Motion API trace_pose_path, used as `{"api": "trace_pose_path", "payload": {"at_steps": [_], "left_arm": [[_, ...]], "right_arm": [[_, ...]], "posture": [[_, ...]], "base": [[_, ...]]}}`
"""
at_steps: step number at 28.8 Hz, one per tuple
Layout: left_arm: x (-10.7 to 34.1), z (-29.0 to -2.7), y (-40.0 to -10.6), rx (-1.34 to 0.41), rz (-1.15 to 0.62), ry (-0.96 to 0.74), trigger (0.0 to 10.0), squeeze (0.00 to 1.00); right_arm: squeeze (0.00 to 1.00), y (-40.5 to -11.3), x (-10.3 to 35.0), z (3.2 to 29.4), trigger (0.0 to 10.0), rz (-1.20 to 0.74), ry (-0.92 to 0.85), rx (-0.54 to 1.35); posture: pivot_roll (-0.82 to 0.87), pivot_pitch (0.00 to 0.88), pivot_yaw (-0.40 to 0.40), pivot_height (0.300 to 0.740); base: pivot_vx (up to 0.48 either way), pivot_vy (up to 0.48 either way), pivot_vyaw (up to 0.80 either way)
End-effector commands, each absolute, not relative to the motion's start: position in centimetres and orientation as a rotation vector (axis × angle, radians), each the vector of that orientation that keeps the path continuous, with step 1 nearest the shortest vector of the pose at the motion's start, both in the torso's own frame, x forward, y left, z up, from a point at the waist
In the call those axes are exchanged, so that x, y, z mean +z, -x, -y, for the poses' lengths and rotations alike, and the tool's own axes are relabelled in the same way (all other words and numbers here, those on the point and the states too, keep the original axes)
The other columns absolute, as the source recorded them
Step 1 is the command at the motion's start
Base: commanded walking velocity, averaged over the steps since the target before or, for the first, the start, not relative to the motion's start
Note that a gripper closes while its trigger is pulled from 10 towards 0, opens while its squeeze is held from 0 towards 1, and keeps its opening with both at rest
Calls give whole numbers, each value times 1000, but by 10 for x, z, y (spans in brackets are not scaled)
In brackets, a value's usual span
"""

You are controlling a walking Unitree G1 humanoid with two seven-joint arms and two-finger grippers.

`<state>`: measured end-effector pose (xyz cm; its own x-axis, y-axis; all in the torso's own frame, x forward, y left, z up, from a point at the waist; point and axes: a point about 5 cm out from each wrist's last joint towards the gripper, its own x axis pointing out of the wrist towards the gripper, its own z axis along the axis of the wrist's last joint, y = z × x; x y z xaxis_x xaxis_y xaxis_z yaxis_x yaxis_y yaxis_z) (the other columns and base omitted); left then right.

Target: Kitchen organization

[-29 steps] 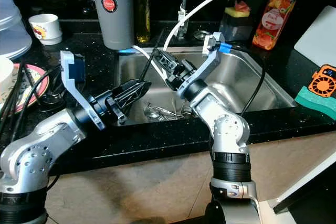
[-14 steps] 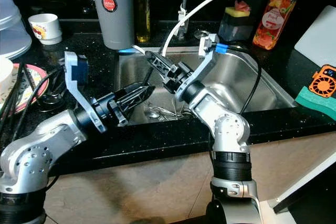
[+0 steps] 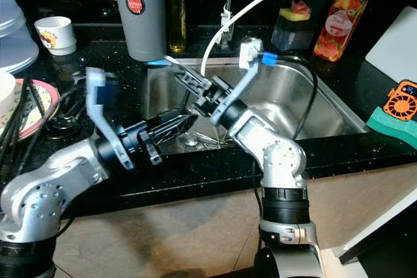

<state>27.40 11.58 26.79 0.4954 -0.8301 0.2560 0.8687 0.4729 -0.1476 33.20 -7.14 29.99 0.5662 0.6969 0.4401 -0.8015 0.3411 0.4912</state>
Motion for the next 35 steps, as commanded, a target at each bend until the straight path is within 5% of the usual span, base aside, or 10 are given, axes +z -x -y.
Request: {"api": "trace_pose_path", "payload": {"at_steps": [1,8,10,11,12,20,21,22,23,35], "left_arm": [[270,-115,-272,-1056,166,258,0,0],[270,-115,-273,-1047,172,251,0,0],[271,-116,-273,-1037,177,246,0,71],[271,-116,-274,-1024,180,240,3569,631],[272,-118,-277,-994,185,236,10000,1000],[275,-133,-294,-794,227,169,10000,1000],[275,-137,-298,-737,236,143,10000,439],[275,-139,-301,-703,242,128,10000,439],[274,-141,-304,-672,238,116,10000,0],[263,-123,-302,-715,149,28,10000,0]], "right_arm": [[0,-333,297,75,0,149,-734,961],[0,-333,298,76,0,156,-731,963],[0,-333,298,76,0,157,-731,963],[0,-333,298,76,0,157,-731,963],[0,-334,299,77,0,160,-729,958],[0,-352,306,97,0,211,-639,859],[0,-355,307,101,0,222,-613,842],[0,-357,308,103,0,228,-599,834],[0,-360,309,106,0,235,-566,815],[0,-391,277,96,0,238,18,574]], "posture": [[-27,106,-45,740],[-28,107,-46,740],[-28,107,-46,740],[-27,106,-47,740],[-27,106,-47,740],[-25,107,-50,740],[-26,107,-52,740],[-26,107,-52,740],[-26,107,-52,740],[-28,101,-42,740]], "base": [[0,0,0],[0,0,0],[0,0,0],[0,0,0],[0,0,0],[0,0,0],[0,0,0],[0,0,0],[0,0,0],[0,0,0]]}}
